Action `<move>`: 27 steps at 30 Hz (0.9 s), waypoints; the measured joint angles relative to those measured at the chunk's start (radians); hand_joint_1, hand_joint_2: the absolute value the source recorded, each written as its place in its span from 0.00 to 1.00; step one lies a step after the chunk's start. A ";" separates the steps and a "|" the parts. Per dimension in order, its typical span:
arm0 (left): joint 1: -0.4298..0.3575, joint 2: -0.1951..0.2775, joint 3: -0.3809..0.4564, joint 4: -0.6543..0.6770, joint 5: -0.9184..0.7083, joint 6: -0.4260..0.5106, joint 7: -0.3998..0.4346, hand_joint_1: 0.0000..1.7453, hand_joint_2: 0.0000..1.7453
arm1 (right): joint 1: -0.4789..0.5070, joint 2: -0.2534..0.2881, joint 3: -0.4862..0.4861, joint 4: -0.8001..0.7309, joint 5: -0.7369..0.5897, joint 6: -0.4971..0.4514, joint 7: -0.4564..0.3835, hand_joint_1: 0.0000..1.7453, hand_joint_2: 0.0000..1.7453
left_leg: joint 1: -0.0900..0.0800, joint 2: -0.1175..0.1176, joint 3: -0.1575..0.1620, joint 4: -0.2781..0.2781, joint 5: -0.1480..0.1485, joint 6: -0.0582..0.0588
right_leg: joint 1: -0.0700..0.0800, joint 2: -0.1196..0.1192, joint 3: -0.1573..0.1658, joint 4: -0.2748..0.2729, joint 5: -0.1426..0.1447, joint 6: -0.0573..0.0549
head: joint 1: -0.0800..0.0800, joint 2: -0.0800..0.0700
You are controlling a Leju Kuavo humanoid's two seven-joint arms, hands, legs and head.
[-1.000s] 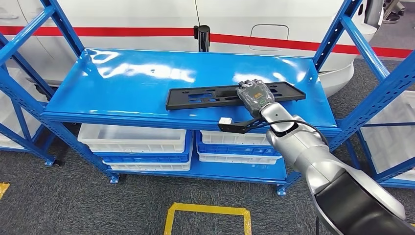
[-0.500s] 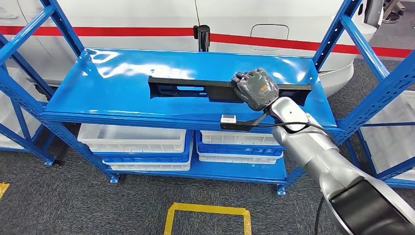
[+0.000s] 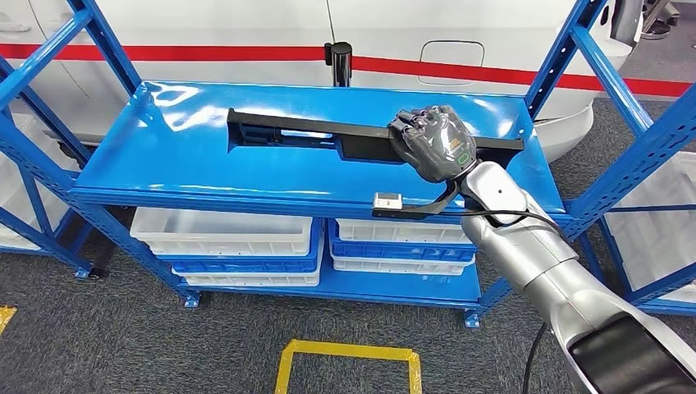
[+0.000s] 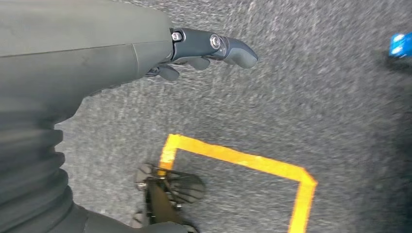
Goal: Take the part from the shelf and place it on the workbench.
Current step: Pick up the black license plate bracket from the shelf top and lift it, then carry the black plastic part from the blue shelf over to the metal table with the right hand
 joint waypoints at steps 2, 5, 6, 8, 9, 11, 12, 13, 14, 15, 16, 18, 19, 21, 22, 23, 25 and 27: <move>0.000 0.000 -0.003 0.000 -0.010 -0.001 0.020 0.00 1.00 | 0.002 -0.004 -0.002 -0.025 0.008 0.016 0.011 1.00 1.00 | -0.001 0.000 0.000 0.001 0.000 0.000 | -0.004 0.000 0.000 0.000 0.000 0.000 | 0.000 0.000; -0.001 0.000 -0.009 0.000 -0.018 -0.005 0.028 0.00 1.00 | 0.008 -0.005 -0.003 -0.036 0.025 0.023 0.019 1.00 1.00 | -0.003 0.000 0.000 0.001 -0.001 0.001 | -0.008 0.000 -0.001 -0.001 0.000 0.001 | 0.000 0.000; -0.001 0.000 -0.011 0.000 -0.020 -0.006 0.028 0.00 1.00 | 0.011 -0.005 -0.003 -0.036 0.029 0.021 0.020 1.00 1.00 | -0.005 0.000 0.000 0.002 -0.002 0.002 | -0.009 0.000 -0.001 -0.001 0.001 0.002 | 0.000 0.000; -0.001 0.000 -0.016 0.000 -0.024 -0.006 0.030 0.00 1.00 | 0.017 -0.004 -0.003 -0.036 0.036 0.019 0.020 1.00 1.00 | -0.007 -0.001 -0.001 0.004 -0.002 0.005 | -0.012 0.000 0.000 -0.002 0.003 0.005 | 0.000 0.000; -0.001 0.000 -0.018 0.000 -0.025 -0.005 0.031 0.00 1.00 | 0.020 -0.003 -0.003 -0.037 0.039 0.018 0.020 1.00 1.00 | -0.007 -0.001 -0.001 0.004 -0.001 0.008 | -0.013 0.000 0.000 -0.004 0.006 0.009 | 0.000 0.000; -0.002 -0.001 -0.020 0.000 -0.028 -0.005 0.032 0.00 1.00 | 0.022 -0.003 -0.003 -0.037 0.046 0.016 0.022 1.00 1.00 | -0.003 0.002 0.009 -0.015 0.015 0.021 | -0.010 0.000 -0.004 -0.003 0.004 0.017 | 0.000 0.000; -0.003 -0.002 -0.021 0.000 -0.029 -0.007 0.033 0.00 1.00 | 0.022 -0.004 -0.003 -0.038 0.050 0.015 0.024 1.00 1.00 | 0.000 0.004 0.014 -0.026 0.025 0.030 | -0.008 -0.001 -0.014 0.015 -0.008 0.017 | 0.002 0.000; -0.004 -0.003 -0.022 0.000 -0.029 -0.009 0.034 0.00 1.00 | 0.022 -0.004 -0.003 -0.038 0.055 0.013 0.027 1.00 1.00 | 0.003 0.006 0.018 -0.037 0.034 0.036 | -0.006 -0.001 -0.032 0.053 -0.030 0.013 | 0.004 0.000; -0.005 -0.004 -0.023 0.000 -0.029 -0.011 0.036 0.00 1.00 | 0.024 -0.004 -0.003 -0.038 0.059 0.012 0.029 1.00 1.00 | 0.003 0.008 0.016 -0.040 0.038 0.040 | -0.007 -0.002 -0.060 0.113 -0.058 0.007 | 0.005 0.000; -0.006 -0.004 -0.024 0.000 -0.030 -0.014 0.038 0.00 1.00 | 0.028 -0.004 -0.003 -0.038 0.063 0.011 0.031 1.00 1.00 | 0.003 0.008 0.012 -0.041 0.041 0.041 | -0.008 -0.002 -0.093 0.188 -0.086 0.004 | 0.006 0.000; -0.006 -0.005 -0.025 0.000 -0.030 -0.018 0.039 0.00 1.00 | 0.033 -0.004 -0.003 -0.037 0.065 0.011 0.033 1.00 1.00 | 0.004 0.008 0.009 -0.041 0.043 0.040 | -0.009 -0.002 -0.120 0.249 -0.105 0.005 | 0.006 0.000; -0.006 -0.006 -0.026 0.000 -0.031 -0.023 0.041 0.00 1.00 | 0.044 -0.005 -0.003 -0.036 0.070 0.011 0.035 1.00 1.00 | 0.005 0.007 0.006 -0.040 0.045 0.037 | -0.013 -0.003 -0.128 0.274 -0.097 0.020 | 0.006 0.000; -0.006 -0.007 -0.026 0.000 -0.031 -0.024 0.042 0.00 1.00 | 0.045 -0.006 -0.003 -0.036 0.071 0.012 0.036 1.00 1.00 | 0.007 0.006 0.005 -0.037 0.046 0.034 | -0.016 -0.004 -0.101 0.220 -0.071 0.031 | 0.006 0.000; -0.006 -0.008 -0.027 0.000 -0.031 -0.026 0.042 0.00 1.00 | 0.046 -0.005 -0.003 -0.036 0.072 0.012 0.037 1.00 1.00 | 0.009 0.005 -0.003 -0.027 0.043 0.024 | -0.020 -0.006 -0.030 0.084 -0.019 0.048 | 0.007 0.000; -0.007 -0.008 -0.027 0.000 -0.031 -0.026 0.042 0.00 1.00 | 0.046 -0.005 -0.003 -0.036 0.073 0.012 0.037 1.00 1.00 | 0.007 0.004 -0.009 -0.020 0.042 0.016 | -0.019 -0.006 -0.007 0.037 -0.005 0.049 | 0.007 0.000; -0.007 -0.007 -0.027 0.000 -0.031 -0.027 0.043 0.00 1.00 | 0.047 -0.005 -0.003 -0.036 0.074 0.012 0.037 1.00 1.00 | 0.005 0.002 -0.015 -0.013 0.042 0.010 | -0.016 -0.004 0.002 0.017 -0.002 0.045 | 0.007 0.000; -0.007 -0.007 -0.027 0.000 -0.031 -0.026 0.043 0.00 1.00 | 0.048 -0.005 -0.003 -0.036 0.075 0.012 0.037 1.00 1.00 | 0.006 0.001 -0.026 -0.004 0.044 -0.001 | -0.015 -0.001 -0.005 0.013 -0.001 0.029 | 0.006 0.000; -0.006 -0.006 -0.028 0.001 -0.031 -0.026 0.044 0.00 1.00 | 0.048 -0.004 -0.003 -0.036 0.076 0.012 0.037 1.00 1.00 | 0.013 0.001 -0.041 0.020 0.021 -0.013 | -0.018 0.000 -0.014 0.013 0.007 0.010 | 0.005 0.000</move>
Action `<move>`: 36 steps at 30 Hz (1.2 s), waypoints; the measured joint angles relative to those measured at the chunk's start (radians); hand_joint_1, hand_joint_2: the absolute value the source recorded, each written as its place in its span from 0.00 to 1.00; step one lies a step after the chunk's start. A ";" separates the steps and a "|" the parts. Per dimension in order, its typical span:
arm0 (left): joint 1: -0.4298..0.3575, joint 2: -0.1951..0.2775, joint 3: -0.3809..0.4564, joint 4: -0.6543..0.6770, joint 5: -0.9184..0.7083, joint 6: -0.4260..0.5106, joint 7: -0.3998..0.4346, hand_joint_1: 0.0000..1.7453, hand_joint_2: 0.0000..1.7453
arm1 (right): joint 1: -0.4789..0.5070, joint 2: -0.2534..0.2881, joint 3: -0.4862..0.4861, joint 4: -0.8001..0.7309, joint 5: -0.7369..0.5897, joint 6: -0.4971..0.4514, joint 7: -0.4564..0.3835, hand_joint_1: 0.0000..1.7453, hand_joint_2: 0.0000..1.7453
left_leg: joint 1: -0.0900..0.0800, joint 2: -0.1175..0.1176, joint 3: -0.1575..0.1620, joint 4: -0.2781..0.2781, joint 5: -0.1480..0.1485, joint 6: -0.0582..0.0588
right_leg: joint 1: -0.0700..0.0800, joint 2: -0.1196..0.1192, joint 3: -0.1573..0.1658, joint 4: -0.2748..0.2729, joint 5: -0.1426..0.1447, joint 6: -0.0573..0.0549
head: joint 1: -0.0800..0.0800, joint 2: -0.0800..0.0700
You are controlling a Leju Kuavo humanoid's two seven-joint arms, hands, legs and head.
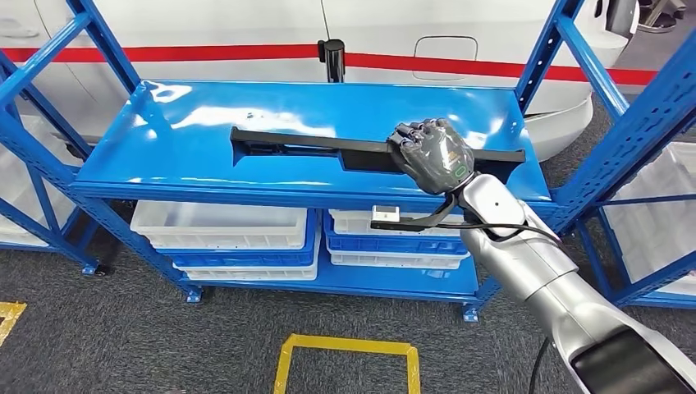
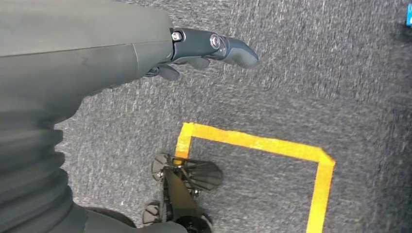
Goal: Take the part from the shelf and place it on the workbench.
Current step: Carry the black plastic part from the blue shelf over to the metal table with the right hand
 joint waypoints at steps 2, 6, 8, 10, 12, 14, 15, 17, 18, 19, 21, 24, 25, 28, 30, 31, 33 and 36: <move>0.000 0.000 0.000 0.000 -0.003 0.000 0.001 0.00 1.00 | -0.001 0.002 0.000 0.000 0.000 0.001 0.001 1.00 1.00 | 0.004 0.001 -0.035 0.091 -0.073 -0.011 | 0.001 0.000 -0.012 -0.001 0.011 -0.019 | -0.001 0.000; 0.000 0.000 -0.001 0.000 -0.009 0.000 0.005 0.00 1.00 | 0.009 0.000 0.000 0.000 0.003 0.005 0.004 1.00 1.00 | 0.005 0.001 -0.074 0.252 -0.146 -0.011 | 0.017 -0.001 -0.040 0.000 0.033 -0.040 | -0.001 0.000; 0.000 0.000 -0.001 0.000 -0.010 -0.001 0.007 0.00 1.00 | 0.016 -0.003 0.000 -0.003 0.005 0.005 0.006 1.00 1.00 | -0.001 0.000 -0.004 0.157 -0.096 0.009 | 0.027 -0.001 -0.052 0.000 0.046 -0.041 | -0.001 0.000; -0.002 0.004 -0.001 0.000 -0.012 -0.003 0.008 0.00 1.00 | 0.020 -0.007 -0.001 -0.009 0.006 0.004 0.008 1.00 1.00 | -0.010 0.002 0.073 0.031 -0.071 0.039 | 0.031 -0.001 -0.059 -0.005 0.060 -0.038 | 0.003 0.000; -0.002 0.008 -0.001 0.000 -0.015 -0.005 0.009 0.00 1.00 | 0.026 -0.012 -0.002 -0.015 0.008 0.004 0.012 1.00 1.00 | -0.023 0.005 0.099 -0.023 -0.066 0.056 | 0.022 -0.005 -0.061 -0.012 0.075 -0.026 | 0.006 0.000; -0.002 0.011 -0.001 0.000 -0.017 -0.008 0.008 0.00 1.00 | 0.037 -0.016 -0.003 -0.024 0.011 0.004 0.016 1.00 1.00 | -0.030 0.006 0.094 -0.041 -0.039 0.065 | 0.018 -0.007 -0.062 -0.023 0.093 -0.011 | 0.005 0.000; -0.003 0.011 -0.001 0.000 -0.017 -0.010 0.008 0.00 1.00 | 0.041 -0.020 -0.004 -0.028 0.012 0.004 0.017 1.00 1.00 | -0.028 0.008 0.093 -0.058 -0.022 0.069 | 0.020 -0.006 -0.068 -0.022 0.090 -0.009 | 0.005 0.000; -0.006 0.010 -0.002 0.000 -0.018 -0.013 0.008 0.00 1.00 | 0.044 -0.029 -0.007 -0.035 0.014 0.006 0.019 1.00 1.00 | -0.019 0.012 0.079 -0.087 0.020 0.076 | 0.023 -0.005 -0.095 0.029 0.034 -0.017 | 0.008 0.000; -0.007 0.009 -0.002 0.000 -0.018 -0.014 0.008 0.00 1.00 | 0.046 -0.034 -0.009 -0.038 0.015 0.008 0.021 1.00 1.00 | -0.018 0.013 0.066 -0.093 0.036 0.073 | 0.020 -0.005 -0.113 0.086 -0.012 -0.020 | 0.010 0.000; -0.008 0.008 -0.002 0.000 -0.019 -0.014 0.009 0.00 1.00 | 0.049 -0.038 -0.010 -0.040 0.017 0.010 0.022 1.00 1.00 | -0.016 0.014 0.050 -0.093 0.050 0.070 | 0.015 -0.005 -0.128 0.152 -0.051 -0.019 | 0.011 0.000; -0.007 0.006 -0.002 0.000 -0.020 -0.014 0.009 0.00 1.00 | 0.061 -0.044 -0.010 -0.045 0.022 0.014 0.025 1.00 1.00 | -0.012 0.014 0.018 -0.091 0.073 0.056 | 0.004 -0.006 -0.134 0.248 -0.072 0.004 | 0.012 0.000; -0.008 0.004 -0.002 0.000 -0.020 -0.014 0.009 0.00 1.00 | 0.071 -0.050 -0.012 -0.054 0.027 0.017 0.027 1.00 1.00 | -0.001 0.016 -0.037 -0.070 0.102 0.033 | -0.012 -0.008 -0.034 0.154 -0.024 0.052 | 0.012 0.000; -0.008 0.004 -0.002 0.000 -0.021 -0.014 0.009 0.00 1.00 | 0.072 -0.050 -0.013 -0.058 0.027 0.017 0.028 1.00 1.00 | 0.000 0.017 -0.055 -0.058 0.108 0.025 | -0.010 -0.007 0.015 0.083 -0.032 0.054 | 0.013 0.000; -0.007 0.006 -0.002 -0.001 -0.021 -0.014 0.010 0.00 1.00 | 0.076 -0.050 -0.018 -0.069 0.029 0.017 0.029 1.00 1.00 | -0.002 0.016 -0.085 -0.038 0.128 0.008 | 0.003 -0.004 0.065 -0.010 -0.067 0.031 | 0.010 0.000; -0.003 0.006 -0.002 0.000 -0.021 -0.014 0.010 0.00 1.00 | 0.080 -0.051 -0.019 -0.069 0.032 0.017 0.029 1.00 1.00 | 0.004 0.014 -0.093 -0.036 0.136 0.000 | -0.003 -0.007 0.046 -0.004 -0.055 0.011 | 0.008 0.000; -0.001 0.005 -0.001 0.000 -0.021 -0.014 0.010 0.00 1.00 | 0.082 -0.051 -0.020 -0.070 0.035 0.018 0.030 1.00 1.00 | 0.007 0.013 -0.101 -0.020 0.115 -0.004 | -0.004 -0.008 0.038 -0.004 -0.046 -0.002 | 0.007 0.000; 0.002 0.005 -0.001 0.001 -0.021 -0.014 0.010 0.00 1.00 | 0.084 -0.051 -0.022 -0.075 0.038 0.019 0.031 1.00 1.00 | 0.011 0.012 -0.131 0.069 0.024 -0.014 | -0.004 -0.009 0.021 -0.003 -0.025 -0.022 | 0.006 0.000; 0.002 0.005 -0.001 0.001 -0.022 -0.014 0.010 0.00 1.00 | 0.087 -0.052 -0.025 -0.080 0.039 0.022 0.033 1.00 1.00 | 0.012 0.011 -0.164 0.253 -0.083 -0.020 | 0.004 -0.009 -0.012 -0.002 0.003 -0.029 | 0.006 0.000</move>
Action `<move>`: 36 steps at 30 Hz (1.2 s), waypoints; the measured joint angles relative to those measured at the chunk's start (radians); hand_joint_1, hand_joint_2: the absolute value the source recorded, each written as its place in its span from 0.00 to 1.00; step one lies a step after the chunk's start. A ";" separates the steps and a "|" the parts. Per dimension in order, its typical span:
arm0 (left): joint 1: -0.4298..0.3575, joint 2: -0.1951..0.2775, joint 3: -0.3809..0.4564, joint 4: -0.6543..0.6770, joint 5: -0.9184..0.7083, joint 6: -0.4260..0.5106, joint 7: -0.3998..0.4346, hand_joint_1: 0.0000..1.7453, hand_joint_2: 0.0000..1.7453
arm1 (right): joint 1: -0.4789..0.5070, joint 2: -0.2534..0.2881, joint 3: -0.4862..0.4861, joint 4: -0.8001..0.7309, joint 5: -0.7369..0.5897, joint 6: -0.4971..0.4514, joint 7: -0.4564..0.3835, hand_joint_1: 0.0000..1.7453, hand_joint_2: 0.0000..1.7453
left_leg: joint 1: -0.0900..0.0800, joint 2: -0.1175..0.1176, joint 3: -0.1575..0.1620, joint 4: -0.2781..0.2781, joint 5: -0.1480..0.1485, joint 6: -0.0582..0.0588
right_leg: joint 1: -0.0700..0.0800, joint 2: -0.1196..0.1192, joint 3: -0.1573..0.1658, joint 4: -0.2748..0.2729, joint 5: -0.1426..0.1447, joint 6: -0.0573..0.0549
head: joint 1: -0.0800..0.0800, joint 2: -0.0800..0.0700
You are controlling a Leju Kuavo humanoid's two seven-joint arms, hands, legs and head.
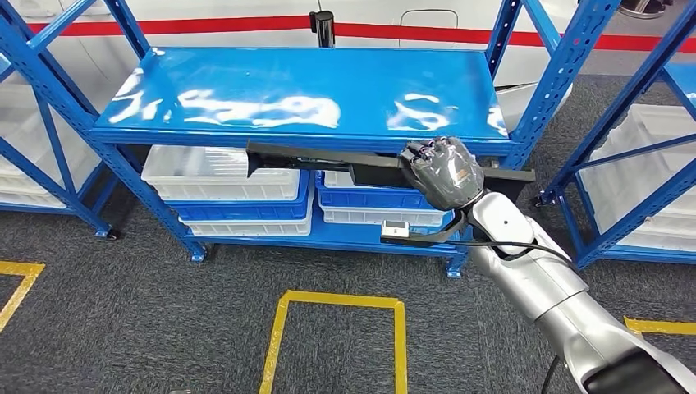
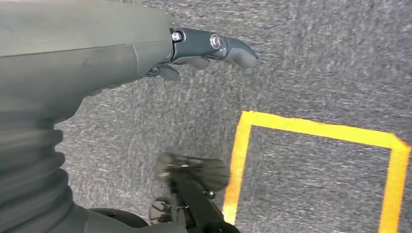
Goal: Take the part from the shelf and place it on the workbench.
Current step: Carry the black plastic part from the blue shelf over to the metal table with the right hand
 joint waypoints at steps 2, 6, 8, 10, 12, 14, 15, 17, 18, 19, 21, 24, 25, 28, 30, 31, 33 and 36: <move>0.000 0.000 0.000 0.000 -0.001 0.000 0.000 0.00 1.00 | 0.002 -0.002 -0.001 -0.001 0.000 0.003 0.001 1.00 1.00 | -0.001 0.000 0.046 -0.010 0.018 0.008 | 0.005 0.001 -0.021 0.000 0.017 0.003 | 0.000 0.000; -0.003 0.001 0.000 0.000 -0.002 -0.002 0.000 0.00 1.00 | -0.002 -0.005 -0.008 -0.007 0.004 0.011 0.002 1.00 1.00 | -0.012 -0.007 0.217 -0.241 0.048 0.034 | 0.009 0.001 -0.044 -0.003 0.046 0.018 | 0.001 0.000; -0.003 0.002 0.000 0.000 -0.005 -0.002 0.000 0.00 1.00 | -0.007 -0.002 -0.010 -0.008 0.008 0.014 0.003 1.00 1.00 | -0.022 -0.010 0.232 -0.276 0.046 0.042 | 0.006 -0.001 -0.045 -0.013 0.064 0.035 | 0.000 0.000; -0.006 0.001 0.000 0.000 -0.005 -0.003 0.001 0.00 1.00 | -0.011 0.002 -0.013 -0.007 0.013 0.014 0.005 1.00 1.00 | -0.021 -0.007 0.229 -0.294 0.073 0.055 | 0.007 -0.001 -0.052 -0.017 0.066 0.046 | 0.000 0.000; -0.011 0.000 0.000 -0.001 -0.005 -0.004 0.000 0.00 1.00 | -0.016 0.002 -0.018 -0.004 0.019 0.013 0.007 1.00 1.00 | -0.018 -0.002 0.218 -0.314 0.103 0.069 | 0.011 0.000 -0.080 0.042 0.014 0.040 | 0.003 0.000; -0.014 -0.001 0.000 -0.001 -0.006 -0.007 -0.003 0.00 1.00 | -0.022 0.004 -0.022 0.001 0.025 0.012 0.011 1.00 1.00 | -0.021 0.000 0.193 -0.315 0.124 0.077 | 0.010 0.000 -0.121 0.177 -0.069 0.029 | 0.004 0.000; -0.015 -0.001 0.000 -0.001 -0.007 -0.009 -0.004 0.00 1.00 | -0.022 0.005 -0.024 0.004 0.029 0.011 0.013 1.00 1.00 | -0.023 0.000 0.179 -0.315 0.134 0.077 | 0.009 0.000 -0.136 0.242 -0.095 0.032 | 0.004 0.000; -0.015 -0.002 0.000 -0.001 -0.008 -0.012 -0.005 0.00 1.00 | -0.022 0.006 -0.026 0.012 0.035 0.009 0.016 1.00 1.00 | -0.024 0.000 0.152 -0.314 0.155 0.074 | 0.009 0.000 -0.122 0.284 -0.093 0.049 | 0.004 0.000; -0.016 -0.002 0.000 -0.001 -0.009 -0.013 -0.005 0.00 1.00 | -0.022 0.007 -0.027 0.015 0.038 0.008 0.017 1.00 1.00 | -0.025 -0.001 0.139 -0.313 0.166 0.072 | 0.009 0.000 -0.087 0.249 -0.072 0.059 | 0.004 0.000; -0.017 -0.003 0.000 -0.001 -0.009 -0.014 -0.005 0.00 1.00 | -0.023 0.009 -0.028 0.018 0.042 0.006 0.018 1.00 1.00 | -0.025 -0.001 0.127 -0.312 0.175 0.068 | 0.009 0.000 -0.037 0.182 -0.053 0.065 | 0.004 0.000; -0.021 -0.003 0.000 -0.002 -0.008 -0.014 -0.004 0.00 1.00 | -0.026 0.019 -0.032 0.024 0.052 -0.001 0.018 1.00 1.00 | -0.028 0.000 0.106 -0.308 0.194 0.058 | 0.015 0.001 0.068 0.028 -0.047 0.059 | 0.003 0.000; -0.025 -0.002 0.000 -0.002 -0.007 -0.011 -0.001 0.00 1.00 | -0.030 0.040 -0.040 0.041 0.070 -0.014 0.016 1.00 1.00 | -0.032 0.000 0.090 -0.308 0.222 0.045 | 0.018 0.004 0.093 -0.041 -0.051 0.038 | 0.000 0.000; -0.026 -0.001 0.001 -0.002 -0.006 -0.010 0.000 0.00 1.00 | -0.031 0.049 -0.042 0.049 0.076 -0.016 0.016 1.00 1.00 | -0.030 -0.002 0.083 -0.305 0.218 0.039 | 0.012 0.003 0.085 -0.041 -0.043 0.031 | 0.000 0.000; -0.025 0.001 0.001 -0.002 -0.005 -0.005 0.002 0.00 1.00 | -0.033 0.075 -0.048 0.067 0.091 -0.018 0.016 1.00 1.00 | -0.018 -0.008 0.046 -0.204 0.105 0.015 | 0.000 0.001 0.062 -0.040 -0.015 0.002 | -0.005 0.000; -0.026 0.001 0.001 -0.002 -0.005 -0.003 0.002 0.00 1.00 | -0.033 0.089 -0.054 0.075 0.096 -0.019 0.017 1.00 1.00 | -0.011 -0.008 0.019 -0.067 0.019 0.002 | 0.001 -0.001 0.041 -0.036 0.001 -0.002 | -0.008 0.000; -0.027 0.001 0.001 -0.002 -0.006 -0.002 0.002 0.00 1.00 | -0.033 0.093 -0.056 0.078 0.098 -0.020 0.018 1.00 1.00 | -0.007 -0.008 0.016 -0.018 0.009 -0.002 | 0.002 -0.002 0.028 -0.032 0.009 0.000 | -0.007 0.000; -0.027 0.002 0.001 -0.002 -0.007 -0.003 0.004 0.00 1.00 | -0.033 0.099 -0.060 0.083 0.103 -0.020 0.020 1.00 1.00 | 0.000 -0.007 0.054 -0.013 0.044 -0.007 | 0.000 -0.002 0.000 -0.024 0.025 0.006 | -0.008 0.000; -0.032 0.003 0.001 -0.003 -0.009 -0.003 0.005 0.00 1.00 | -0.033 0.100 -0.072 0.086 0.106 -0.020 0.021 1.00 1.00 | 0.005 -0.013 0.192 -0.192 0.065 -0.008 | 0.000 -0.001 -0.031 -0.013 0.047 0.025 | -0.007 0.000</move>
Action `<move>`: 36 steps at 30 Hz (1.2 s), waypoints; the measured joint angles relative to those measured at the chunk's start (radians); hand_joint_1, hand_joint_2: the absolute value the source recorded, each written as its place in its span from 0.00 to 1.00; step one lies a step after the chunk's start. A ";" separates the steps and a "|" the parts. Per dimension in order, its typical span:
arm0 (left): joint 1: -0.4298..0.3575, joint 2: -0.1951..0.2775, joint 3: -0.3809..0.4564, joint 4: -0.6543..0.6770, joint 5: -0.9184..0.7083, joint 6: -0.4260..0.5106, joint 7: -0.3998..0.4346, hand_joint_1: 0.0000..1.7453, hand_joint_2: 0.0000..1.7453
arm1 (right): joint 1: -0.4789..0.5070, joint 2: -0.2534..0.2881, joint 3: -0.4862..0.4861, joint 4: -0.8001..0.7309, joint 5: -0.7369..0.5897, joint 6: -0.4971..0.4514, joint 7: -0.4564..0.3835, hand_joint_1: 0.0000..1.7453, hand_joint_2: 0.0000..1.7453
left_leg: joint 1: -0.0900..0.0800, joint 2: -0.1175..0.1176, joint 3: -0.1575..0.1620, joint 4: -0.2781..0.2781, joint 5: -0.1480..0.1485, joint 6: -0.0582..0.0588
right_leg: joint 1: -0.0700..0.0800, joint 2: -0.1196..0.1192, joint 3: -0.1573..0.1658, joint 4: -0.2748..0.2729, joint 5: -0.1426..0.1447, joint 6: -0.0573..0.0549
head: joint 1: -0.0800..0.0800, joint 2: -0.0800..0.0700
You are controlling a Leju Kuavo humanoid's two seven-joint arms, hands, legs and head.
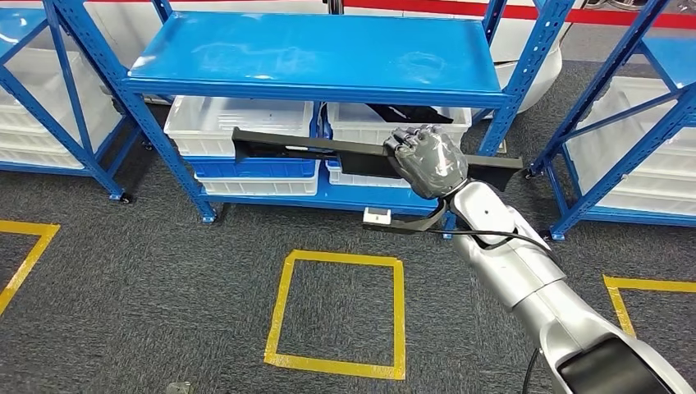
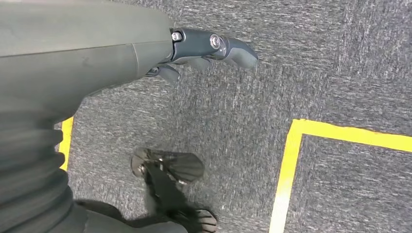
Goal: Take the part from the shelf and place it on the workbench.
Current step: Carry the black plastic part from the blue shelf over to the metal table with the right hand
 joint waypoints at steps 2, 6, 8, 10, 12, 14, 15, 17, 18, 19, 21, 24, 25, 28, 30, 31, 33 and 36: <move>-0.002 0.000 0.000 0.000 0.000 -0.001 0.000 0.00 1.00 | 0.000 0.002 -0.008 0.000 0.000 0.000 0.001 1.00 1.00 | -0.008 -0.007 0.039 -0.069 -0.020 0.010 | 0.002 -0.001 -0.007 -0.002 0.017 0.017 | 0.001 0.000; -0.003 -0.001 0.000 0.000 -0.001 -0.003 0.002 0.00 1.00 | 0.002 0.000 -0.011 0.003 0.001 -0.001 0.002 1.00 1.00 | -0.017 0.000 0.013 -0.089 0.021 0.059 | 0.005 0.000 -0.035 0.028 -0.007 0.032 | 0.004 0.000; -0.004 -0.002 0.000 0.000 -0.001 -0.003 0.002 0.00 1.00 | 0.003 -0.001 -0.011 0.005 0.001 -0.001 0.002 1.00 1.00 | -0.022 0.003 -0.017 -0.094 0.051 0.078 | 0.006 0.000 -0.076 0.142 -0.099 0.016 | 0.005 0.000; -0.004 -0.002 0.000 0.000 -0.001 -0.004 0.002 0.00 1.00 | 0.008 -0.002 -0.012 0.006 0.001 -0.001 0.002 1.00 1.00 | -0.027 0.004 -0.054 -0.093 0.080 0.084 | 0.006 0.001 -0.106 0.279 -0.159 0.016 | 0.006 0.000; -0.004 -0.002 0.000 0.000 -0.002 -0.005 0.002 0.00 1.00 | 0.014 -0.003 -0.015 0.006 0.001 -0.001 0.002 1.00 1.00 | -0.032 0.004 -0.091 -0.092 0.109 0.084 | 0.009 0.001 -0.084 0.321 -0.138 0.035 | 0.006 0.000; -0.004 -0.003 0.000 0.000 -0.002 -0.007 0.002 0.00 1.00 | 0.015 -0.002 -0.021 0.004 0.002 -0.001 0.002 1.00 1.00 | -0.036 0.003 -0.126 -0.091 0.140 0.080 | 0.014 0.001 0.011 0.224 -0.107 0.039 | 0.006 0.000; -0.004 -0.003 0.000 -0.001 -0.002 -0.007 0.002 0.00 1.00 | 0.015 -0.001 -0.023 0.002 0.002 -0.001 0.002 1.00 1.00 | -0.039 0.003 -0.139 -0.091 0.154 0.076 | 0.019 0.001 0.076 0.136 -0.117 0.030 | 0.006 0.000; -0.004 -0.004 0.000 -0.001 -0.002 -0.007 0.000 0.00 1.00 | 0.015 0.001 -0.029 -0.003 0.002 -0.001 0.003 1.00 1.00 | -0.041 0.003 -0.152 -0.099 0.183 0.067 | 0.027 0.002 0.152 0.010 -0.145 0.008 | 0.002 0.000; -0.004 -0.003 0.000 -0.002 -0.002 -0.007 0.000 0.00 1.00 | 0.015 0.001 -0.030 -0.005 0.002 -0.001 0.003 1.00 1.00 | -0.041 0.003 -0.154 -0.107 0.197 0.061 | 0.030 0.003 0.160 -0.019 -0.149 -0.001 | -0.001 0.000; -0.002 -0.003 0.000 -0.001 -0.002 -0.007 0.000 0.00 1.00 | 0.016 0.001 -0.031 -0.005 0.002 -0.001 0.003 1.00 1.00 | -0.038 0.003 -0.155 -0.116 0.207 0.055 | 0.023 0.002 0.150 -0.020 -0.137 -0.010 | -0.003 0.000; 0.003 -0.001 0.000 -0.001 -0.002 -0.007 0.000 0.00 1.00 | 0.019 0.003 -0.031 -0.004 0.002 -0.001 0.003 1.00 1.00 | -0.032 0.002 -0.170 -0.095 0.163 0.041 | 0.012 0.000 0.137 -0.026 -0.110 -0.030 | -0.004 0.000; 0.005 0.000 0.000 -0.001 -0.002 -0.007 -0.001 0.00 1.00 | 0.020 0.008 -0.033 -0.004 0.005 0.001 0.004 1.00 1.00 | -0.017 0.002 -0.213 0.087 -0.010 0.017 | 0.006 -0.003 0.101 -0.026 -0.064 -0.042 | -0.008 0.000; 0.004 0.000 0.000 -0.001 -0.002 -0.007 -0.001 0.00 1.00 | 0.022 0.008 -0.034 -0.004 0.008 0.004 0.004 1.00 1.00 | -0.011 0.002 -0.221 0.158 -0.036 0.009 | 0.005 -0.003 0.086 -0.024 -0.051 -0.039 | -0.008 0.000; 0.002 0.002 0.000 -0.001 -0.002 -0.006 -0.001 0.00 1.00 | 0.026 0.008 -0.037 -0.004 0.017 0.011 0.006 1.00 1.00 | 0.006 0.003 -0.166 0.205 0.010 -0.009 | -0.002 -0.003 0.040 -0.014 -0.021 -0.023 | -0.008 0.000; -0.001 0.002 0.000 -0.001 -0.002 -0.006 0.000 0.00 1.00 | 0.024 0.007 -0.044 -0.006 0.019 0.013 0.005 1.00 1.00 | 0.014 0.001 -0.051 0.079 0.016 -0.018 | -0.004 -0.003 0.014 0.002 -0.008 -0.009 | -0.010 0.000; -0.003 0.002 0.001 -0.002 -0.002 -0.006 0.000 0.00 1.00 | 0.023 0.007 -0.048 -0.007 0.019 0.013 0.005 1.00 1.00 | 0.014 0.000 0.001 0.012 -0.001 -0.015 | -0.003 -0.003 0.005 0.008 -0.003 -0.001 | -0.010 0.000; -0.005 0.002 0.001 -0.002 -0.002 -0.006 0.001 0.00 1.00 | 0.018 0.008 -0.054 -0.009 0.019 0.013 0.002 1.00 1.00 | 0.006 -0.002 0.042 -0.058 -0.028 0.001 | -0.001 -0.004 -0.003 0.011 0.013 0.018 | -0.009 0.000; -0.006 0.002 0.002 -0.002 -0.002 -0.005 0.005 0.00 1.00 | 0.014 0.010 -0.059 -0.003 0.023 0.010 -0.003 1.00 1.00 | -0.006 0.005 0.018 -0.074 0.007 0.042 | 0.000 -0.003 -0.024 0.021 0.006 0.035 | -0.008 0.000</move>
